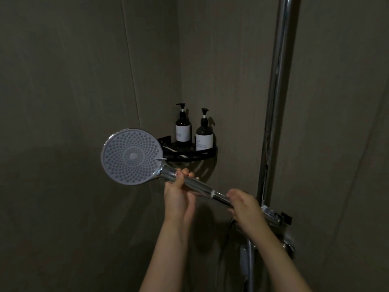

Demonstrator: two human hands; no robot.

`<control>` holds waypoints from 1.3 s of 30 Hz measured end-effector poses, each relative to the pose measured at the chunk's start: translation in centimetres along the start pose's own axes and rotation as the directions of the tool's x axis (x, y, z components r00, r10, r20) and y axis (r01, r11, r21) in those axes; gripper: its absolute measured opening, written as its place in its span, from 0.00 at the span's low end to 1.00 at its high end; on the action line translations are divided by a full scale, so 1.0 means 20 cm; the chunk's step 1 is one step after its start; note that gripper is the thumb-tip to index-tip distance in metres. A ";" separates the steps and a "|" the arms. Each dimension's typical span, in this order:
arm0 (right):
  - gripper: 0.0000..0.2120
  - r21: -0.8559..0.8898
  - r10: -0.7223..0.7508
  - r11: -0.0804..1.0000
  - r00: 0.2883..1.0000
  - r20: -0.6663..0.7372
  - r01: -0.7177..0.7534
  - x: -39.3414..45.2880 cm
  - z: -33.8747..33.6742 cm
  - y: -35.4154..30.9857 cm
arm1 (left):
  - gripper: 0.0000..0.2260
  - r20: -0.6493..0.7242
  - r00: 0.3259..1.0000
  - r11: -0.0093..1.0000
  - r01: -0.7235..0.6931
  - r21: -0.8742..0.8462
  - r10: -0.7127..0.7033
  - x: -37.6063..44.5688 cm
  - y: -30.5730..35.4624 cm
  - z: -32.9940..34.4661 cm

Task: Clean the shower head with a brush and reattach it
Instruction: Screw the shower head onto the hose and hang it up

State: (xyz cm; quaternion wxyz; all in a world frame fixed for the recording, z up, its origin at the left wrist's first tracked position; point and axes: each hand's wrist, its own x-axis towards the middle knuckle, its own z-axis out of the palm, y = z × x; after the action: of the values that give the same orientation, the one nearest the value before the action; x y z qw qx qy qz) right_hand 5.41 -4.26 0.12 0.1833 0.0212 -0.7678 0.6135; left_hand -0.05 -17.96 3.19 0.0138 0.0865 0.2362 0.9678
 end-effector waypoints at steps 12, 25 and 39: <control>0.09 0.079 0.026 0.996 0.993 0.119 -0.036 0.00 -0.01 -0.03 | 0.08 0.003 1.000 1.000 -0.004 0.022 0.004 -0.01 0.00 0.02; 0.14 -0.088 0.035 0.996 0.999 0.034 -0.031 0.00 -0.02 -0.01 | 0.07 0.016 1.000 1.000 0.014 0.015 -0.014 -0.03 -0.01 0.02; 0.08 -0.078 -0.003 0.997 0.998 0.063 0.008 -0.02 -0.01 -0.04 | 0.08 0.008 1.000 1.000 0.001 0.016 -0.001 -0.02 0.01 0.00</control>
State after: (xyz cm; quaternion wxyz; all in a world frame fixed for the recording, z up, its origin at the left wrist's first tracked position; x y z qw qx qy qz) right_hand 5.96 -4.32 0.74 0.1616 0.0352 -0.7966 0.5815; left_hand 0.39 -18.08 3.22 0.0144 0.0905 0.2439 0.9654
